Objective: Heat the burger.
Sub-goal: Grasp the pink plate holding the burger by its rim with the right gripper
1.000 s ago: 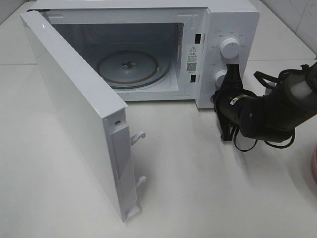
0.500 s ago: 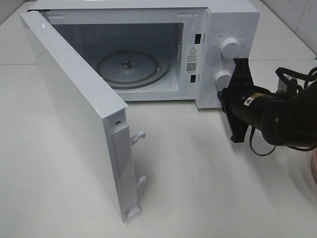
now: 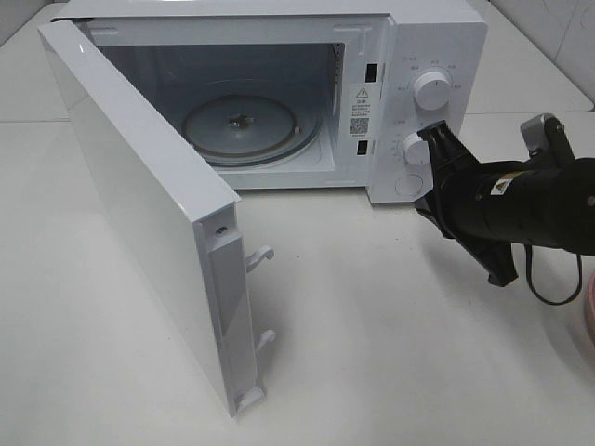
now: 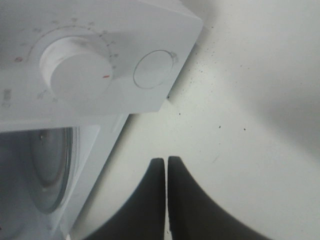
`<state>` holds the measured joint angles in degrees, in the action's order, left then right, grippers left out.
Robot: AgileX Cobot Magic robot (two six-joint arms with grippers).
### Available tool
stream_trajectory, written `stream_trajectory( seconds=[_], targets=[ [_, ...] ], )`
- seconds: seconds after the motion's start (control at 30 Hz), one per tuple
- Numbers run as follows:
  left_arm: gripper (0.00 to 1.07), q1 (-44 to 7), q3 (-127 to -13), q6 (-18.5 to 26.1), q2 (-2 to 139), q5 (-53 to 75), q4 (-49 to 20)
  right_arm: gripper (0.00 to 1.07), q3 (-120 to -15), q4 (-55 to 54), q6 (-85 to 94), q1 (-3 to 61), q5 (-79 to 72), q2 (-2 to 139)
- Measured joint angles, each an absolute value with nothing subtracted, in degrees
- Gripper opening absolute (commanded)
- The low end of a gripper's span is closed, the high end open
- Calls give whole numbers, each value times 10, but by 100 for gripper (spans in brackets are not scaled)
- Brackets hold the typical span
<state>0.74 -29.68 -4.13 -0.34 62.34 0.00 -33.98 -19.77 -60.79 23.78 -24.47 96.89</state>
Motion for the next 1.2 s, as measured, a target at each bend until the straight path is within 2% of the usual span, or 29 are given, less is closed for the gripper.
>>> stream_trajectory(
  seconds=[0.07,0.17,0.23,0.33,0.4,0.6,0.87,1.0,1.2],
  targets=[
    [97,7,-297,-41,-3,623,0,3,-339,-198,-505,238,-198,922],
    [97,7,-297,-41,-3,623,0,3,-339,-198,-481,238,-190,912],
    [97,7,-297,-41,-3,623,0,4,-339,-197,-349,238,-154,865],
    [97,7,-297,-41,-3,623,0,5,-339,-197,-319,238,-143,853],
    [97,7,-297,-41,-3,623,0,6,-339,-197,-189,238,-89,808],
    [97,7,-297,-41,-3,623,0,8,-339,-197,-65,238,0,751],
    [97,7,-297,-41,-3,623,0,11,-352,-183,9,238,141,713],
    [97,7,-297,-41,-3,623,0,15,-392,-130,15,238,269,712],
    [97,7,-297,-41,-3,623,0,23,-430,-57,8,238,343,712]
  ],
)
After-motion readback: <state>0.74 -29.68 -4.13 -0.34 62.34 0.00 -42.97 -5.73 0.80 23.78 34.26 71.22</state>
